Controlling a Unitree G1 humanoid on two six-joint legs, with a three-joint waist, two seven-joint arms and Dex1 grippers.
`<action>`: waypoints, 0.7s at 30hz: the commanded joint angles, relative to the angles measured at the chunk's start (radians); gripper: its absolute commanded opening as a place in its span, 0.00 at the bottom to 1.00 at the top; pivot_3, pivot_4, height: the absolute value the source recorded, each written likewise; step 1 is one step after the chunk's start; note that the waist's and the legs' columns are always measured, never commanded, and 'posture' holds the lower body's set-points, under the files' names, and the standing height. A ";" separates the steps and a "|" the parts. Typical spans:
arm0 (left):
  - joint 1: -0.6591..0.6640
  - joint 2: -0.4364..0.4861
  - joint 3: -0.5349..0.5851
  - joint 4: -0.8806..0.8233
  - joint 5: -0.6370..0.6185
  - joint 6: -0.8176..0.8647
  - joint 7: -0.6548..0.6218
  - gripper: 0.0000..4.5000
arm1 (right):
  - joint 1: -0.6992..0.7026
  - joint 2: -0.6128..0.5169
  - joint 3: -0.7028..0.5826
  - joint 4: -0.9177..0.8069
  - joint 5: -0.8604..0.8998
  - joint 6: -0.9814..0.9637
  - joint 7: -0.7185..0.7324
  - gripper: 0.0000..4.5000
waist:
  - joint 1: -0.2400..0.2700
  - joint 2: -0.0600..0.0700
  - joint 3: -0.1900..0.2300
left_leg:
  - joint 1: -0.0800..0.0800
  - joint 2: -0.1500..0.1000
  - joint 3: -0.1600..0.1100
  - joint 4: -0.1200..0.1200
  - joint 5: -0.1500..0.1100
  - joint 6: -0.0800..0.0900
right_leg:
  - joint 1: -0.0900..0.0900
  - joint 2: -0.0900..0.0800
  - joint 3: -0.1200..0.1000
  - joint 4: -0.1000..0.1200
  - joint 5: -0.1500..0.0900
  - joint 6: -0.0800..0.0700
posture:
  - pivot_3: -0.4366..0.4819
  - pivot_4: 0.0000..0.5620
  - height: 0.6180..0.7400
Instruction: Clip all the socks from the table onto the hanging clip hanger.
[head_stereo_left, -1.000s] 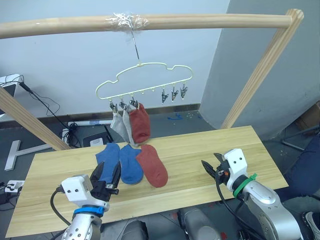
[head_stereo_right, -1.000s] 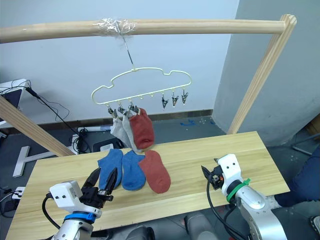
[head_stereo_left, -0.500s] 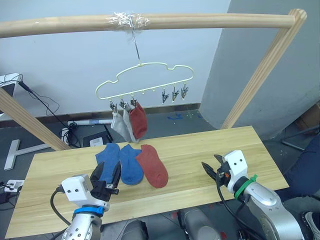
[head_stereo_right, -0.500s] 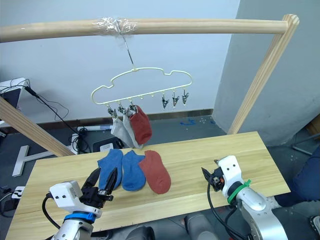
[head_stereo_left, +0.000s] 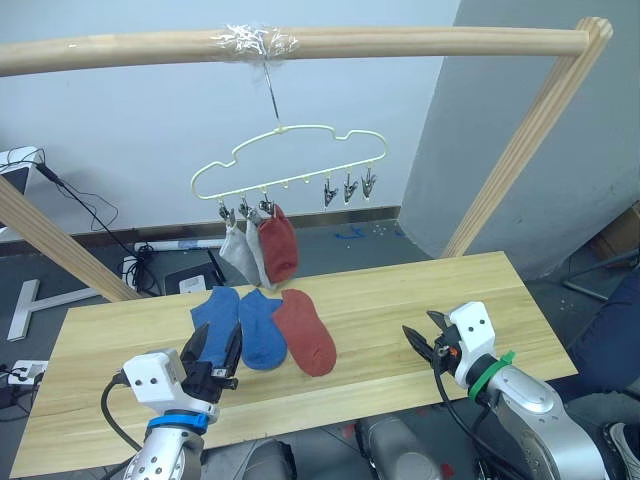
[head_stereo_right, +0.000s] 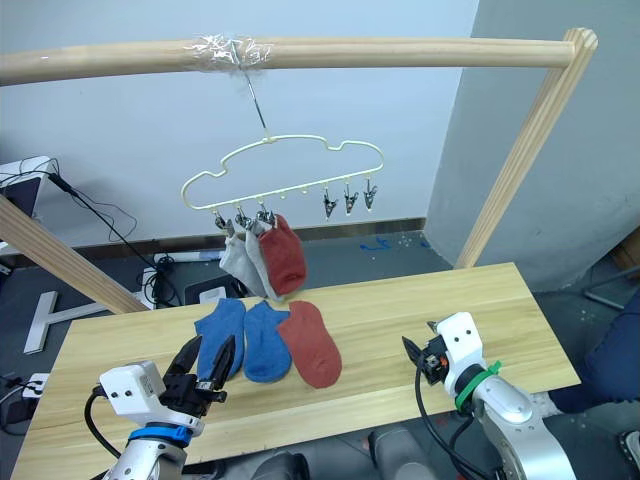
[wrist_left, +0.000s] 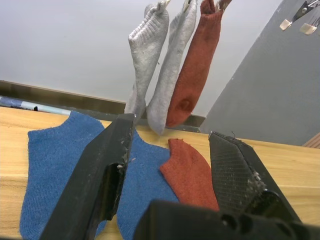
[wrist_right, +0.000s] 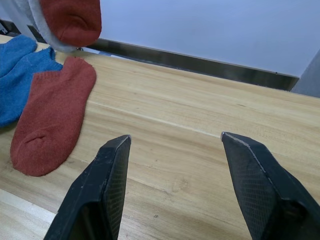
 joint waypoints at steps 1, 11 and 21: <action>0.009 0.006 -0.002 -0.019 0.008 -0.006 -0.003 0.60 | 0.000 -0.004 -0.008 -0.036 0.004 -0.008 -0.010 0.66 | 0.000 0.000 0.000 | 0.000 0.000 0.000 0.000 0.000 0.000 | 0.000 0.000 0.000 0.000 0.000 0.000 | 0.19 0.33 1.00; 0.012 0.008 -0.001 -0.017 0.012 -0.006 -0.003 0.60 | 0.006 -0.008 0.001 -0.036 0.003 -0.010 -0.012 0.66 | 0.000 0.000 0.000 | 0.000 0.000 0.000 0.000 0.000 0.000 | 0.000 0.000 0.000 0.000 0.000 0.000 | 0.19 0.33 1.00; 0.025 -0.003 -0.006 -0.024 0.026 -0.014 0.006 0.60 | -0.017 -0.019 0.026 -0.010 -0.002 -0.033 0.008 0.66 | 0.005 0.000 -0.001 | 0.000 0.000 0.000 0.000 0.000 0.000 | 0.000 0.000 0.000 0.000 0.000 0.000 | 0.23 0.30 1.00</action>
